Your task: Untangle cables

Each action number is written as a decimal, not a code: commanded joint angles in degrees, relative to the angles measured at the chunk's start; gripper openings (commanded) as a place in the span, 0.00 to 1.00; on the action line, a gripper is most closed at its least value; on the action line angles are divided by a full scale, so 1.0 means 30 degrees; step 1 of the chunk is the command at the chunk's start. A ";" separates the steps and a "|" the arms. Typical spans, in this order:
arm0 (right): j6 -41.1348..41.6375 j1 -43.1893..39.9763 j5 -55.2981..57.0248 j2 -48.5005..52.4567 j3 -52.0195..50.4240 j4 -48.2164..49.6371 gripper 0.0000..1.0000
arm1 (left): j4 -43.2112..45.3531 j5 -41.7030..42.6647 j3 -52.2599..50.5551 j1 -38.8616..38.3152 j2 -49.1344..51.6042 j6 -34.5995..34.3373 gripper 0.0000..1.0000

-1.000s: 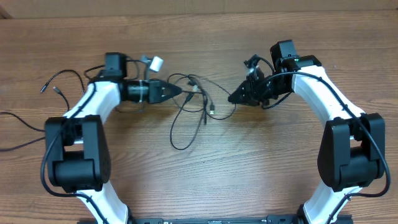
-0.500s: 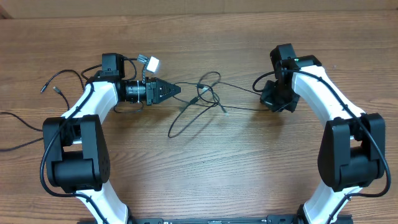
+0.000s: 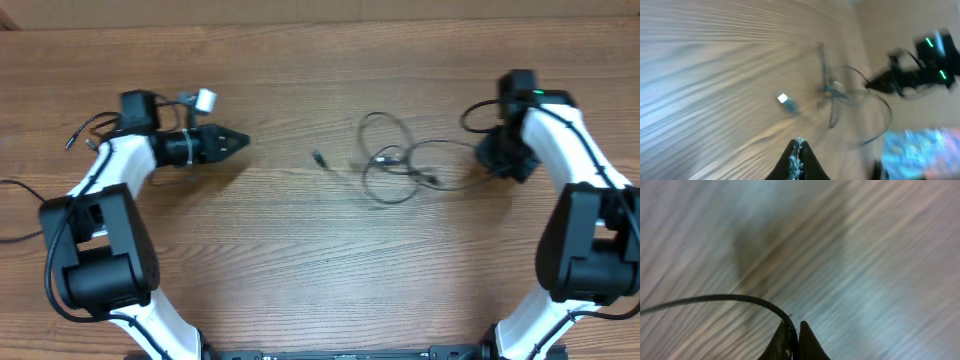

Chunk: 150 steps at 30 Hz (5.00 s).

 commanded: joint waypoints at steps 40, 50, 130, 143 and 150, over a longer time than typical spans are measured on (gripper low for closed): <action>-1.1883 0.6827 -2.6498 -0.0248 0.0131 0.5268 0.04 | 0.1297 0.1523 0.0321 -0.4488 0.0240 0.0168 0.74; -1.1883 0.8211 -2.4582 -0.0248 0.0131 0.5785 0.04 | 0.1552 0.5807 0.0321 -0.4561 0.0240 0.0109 0.83; -0.5042 1.0397 -0.8954 0.0357 0.0131 0.7599 0.52 | 0.1967 -0.0583 0.0313 -0.4590 0.0240 -0.2790 0.04; -0.4648 1.0397 -0.8495 0.1661 0.0131 0.8852 0.38 | 0.1960 -0.0903 0.0313 -0.4561 0.0240 -0.2798 0.04; -0.4648 1.0397 -0.8138 0.1661 0.0131 0.8859 0.04 | 0.1792 -0.2871 0.0313 -0.4554 0.0240 -0.3366 0.04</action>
